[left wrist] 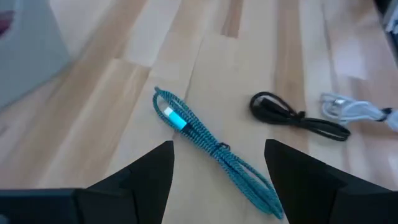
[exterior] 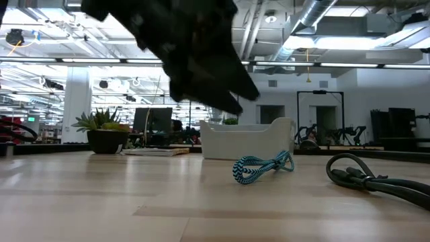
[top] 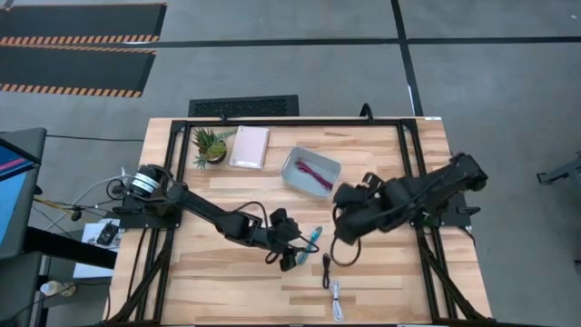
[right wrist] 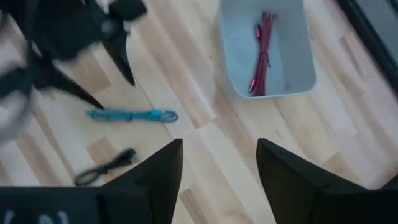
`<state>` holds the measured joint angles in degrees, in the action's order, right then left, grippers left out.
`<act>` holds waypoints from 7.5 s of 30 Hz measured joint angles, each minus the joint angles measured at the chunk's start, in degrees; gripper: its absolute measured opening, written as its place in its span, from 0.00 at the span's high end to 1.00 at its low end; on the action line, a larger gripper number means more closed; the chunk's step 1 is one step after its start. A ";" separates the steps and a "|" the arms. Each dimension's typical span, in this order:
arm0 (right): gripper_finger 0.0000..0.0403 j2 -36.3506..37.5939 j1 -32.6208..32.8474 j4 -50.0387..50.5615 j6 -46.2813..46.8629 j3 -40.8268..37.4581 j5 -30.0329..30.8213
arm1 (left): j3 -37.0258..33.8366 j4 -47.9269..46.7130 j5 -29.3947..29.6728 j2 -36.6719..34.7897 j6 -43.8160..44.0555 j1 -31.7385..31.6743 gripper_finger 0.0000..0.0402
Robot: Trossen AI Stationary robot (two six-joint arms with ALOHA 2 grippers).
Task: Pick and place USB-C Cables
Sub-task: Put the blue charger cable into the gray bin
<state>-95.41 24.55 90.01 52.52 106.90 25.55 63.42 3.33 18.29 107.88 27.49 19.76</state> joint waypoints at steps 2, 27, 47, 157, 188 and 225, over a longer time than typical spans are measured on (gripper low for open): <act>0.42 1.32 -0.03 -0.17 1.78 -0.03 -0.01 | -0.04 0.58 0.21 1.30 0.18 -0.08 0.40; 0.44 1.52 5.46 -0.57 9.60 -0.08 8.68 | 9.44 -7.71 -0.47 13.56 2.71 -3.13 0.40; 0.44 4.33 5.70 -0.04 -7.81 -0.14 13.40 | 8.66 -19.70 -6.64 7.83 2.97 -3.54 0.98; 0.44 26.85 -42.27 -137.30 -49.61 -70.85 -28.24 | -13.70 45.01 -53.64 -20.62 -16.63 -46.88 0.98; 0.33 21.65 -35.19 -130.56 -53.11 -62.97 -23.65 | -13.70 47.13 -51.46 -20.60 -19.28 -43.82 0.98; 0.49 16.88 -37.08 -132.86 -53.02 -60.03 -24.23 | -13.70 43.52 -48.90 -20.60 -22.15 -43.77 0.98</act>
<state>-78.53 -12.53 -42.85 -0.49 46.87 1.32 49.71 46.85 -30.61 87.29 5.34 -24.01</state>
